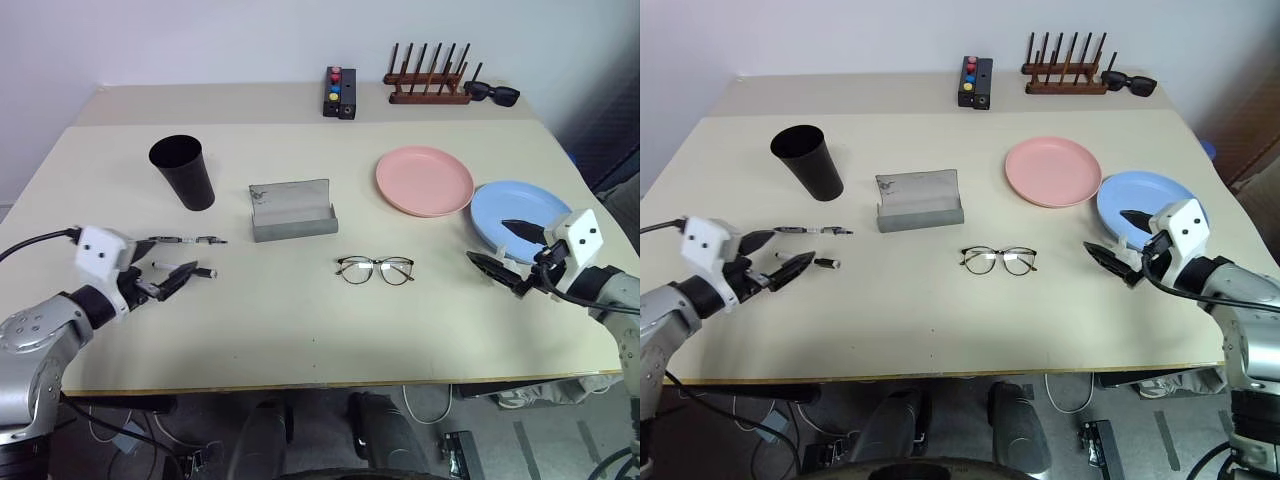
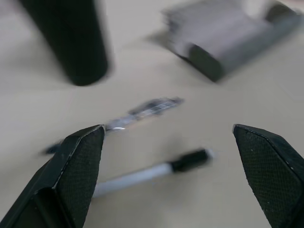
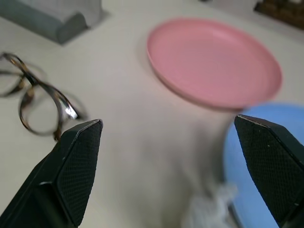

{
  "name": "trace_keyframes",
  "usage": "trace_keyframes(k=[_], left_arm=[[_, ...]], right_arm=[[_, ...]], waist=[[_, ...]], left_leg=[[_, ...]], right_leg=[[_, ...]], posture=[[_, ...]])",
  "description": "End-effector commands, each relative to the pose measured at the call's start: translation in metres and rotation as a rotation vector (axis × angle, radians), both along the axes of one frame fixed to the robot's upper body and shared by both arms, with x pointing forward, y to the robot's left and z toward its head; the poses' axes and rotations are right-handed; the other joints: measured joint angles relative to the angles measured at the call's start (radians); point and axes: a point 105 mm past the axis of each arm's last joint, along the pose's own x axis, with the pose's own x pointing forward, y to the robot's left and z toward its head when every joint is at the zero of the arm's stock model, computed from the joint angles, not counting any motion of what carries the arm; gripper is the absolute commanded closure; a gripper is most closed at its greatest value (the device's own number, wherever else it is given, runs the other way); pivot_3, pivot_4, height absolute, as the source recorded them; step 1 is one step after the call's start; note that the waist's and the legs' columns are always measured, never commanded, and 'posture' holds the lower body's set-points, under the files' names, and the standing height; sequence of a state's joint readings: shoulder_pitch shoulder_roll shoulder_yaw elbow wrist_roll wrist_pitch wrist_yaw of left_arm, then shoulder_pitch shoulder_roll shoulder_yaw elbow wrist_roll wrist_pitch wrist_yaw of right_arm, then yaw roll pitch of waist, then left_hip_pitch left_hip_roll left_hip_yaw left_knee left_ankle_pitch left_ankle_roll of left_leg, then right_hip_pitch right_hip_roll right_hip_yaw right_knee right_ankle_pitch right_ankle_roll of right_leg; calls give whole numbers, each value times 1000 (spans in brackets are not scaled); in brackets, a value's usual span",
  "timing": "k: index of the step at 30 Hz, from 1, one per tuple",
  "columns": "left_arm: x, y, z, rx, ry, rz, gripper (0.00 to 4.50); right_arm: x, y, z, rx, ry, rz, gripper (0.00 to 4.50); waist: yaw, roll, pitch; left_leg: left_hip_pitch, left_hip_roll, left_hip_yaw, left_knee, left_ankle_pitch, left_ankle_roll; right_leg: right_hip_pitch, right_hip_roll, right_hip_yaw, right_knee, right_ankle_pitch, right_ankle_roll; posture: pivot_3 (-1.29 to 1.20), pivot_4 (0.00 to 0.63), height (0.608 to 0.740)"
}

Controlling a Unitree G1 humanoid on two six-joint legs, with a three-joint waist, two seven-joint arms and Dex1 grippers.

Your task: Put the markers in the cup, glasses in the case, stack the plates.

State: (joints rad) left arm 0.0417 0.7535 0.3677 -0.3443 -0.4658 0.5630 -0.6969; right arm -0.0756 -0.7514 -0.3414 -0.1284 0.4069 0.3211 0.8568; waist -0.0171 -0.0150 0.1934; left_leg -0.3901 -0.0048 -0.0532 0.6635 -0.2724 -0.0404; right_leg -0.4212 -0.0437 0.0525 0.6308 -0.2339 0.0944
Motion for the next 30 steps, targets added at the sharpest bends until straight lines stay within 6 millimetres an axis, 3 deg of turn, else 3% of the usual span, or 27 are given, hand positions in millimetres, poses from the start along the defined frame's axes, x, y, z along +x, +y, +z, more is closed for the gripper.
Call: trace_keyframes(k=[1,7,14,22,25,30], left_arm=[[4,-8,8,84,10,-116,79],[8,-13,-1,254,181,-387,79],[41,7,-10,412,283,-475,79],[57,-3,-30,512,403,-616,79],[57,0,-37,547,432,-634,894],[59,0,-39,545,409,-629,3458]], right_arm=[[-3,23,6,35,-42,43,0],[-5,53,7,68,-61,109,0],[-10,86,19,100,-93,195,0],[-10,109,18,139,-104,224,0],[-13,111,18,142,-106,225,0],[-13,109,18,143,-108,217,0]], waist=[[1,0,0],[0,0,0],[0,0,0],[0,0,0],[0,0,0],[0,0,0]], left_leg=[[0,0,0,0,0,0],[0,0,0,0,0,0],[-1,-1,0,0,0,0],[-2,-1,0,0,0,0],[-1,-1,0,0,0,0],[-1,-1,0,0,0,0]], right_leg=[[0,0,0,0,0,0],[-1,0,0,0,0,0],[-2,1,0,0,0,0],[-2,1,0,0,0,1],[-2,1,0,1,0,1],[-2,1,0,2,2,3]], posture=[[0,150,735],[0,150,735],[0,150,735],[0,150,735],[0,150,735],[0,150,735]])
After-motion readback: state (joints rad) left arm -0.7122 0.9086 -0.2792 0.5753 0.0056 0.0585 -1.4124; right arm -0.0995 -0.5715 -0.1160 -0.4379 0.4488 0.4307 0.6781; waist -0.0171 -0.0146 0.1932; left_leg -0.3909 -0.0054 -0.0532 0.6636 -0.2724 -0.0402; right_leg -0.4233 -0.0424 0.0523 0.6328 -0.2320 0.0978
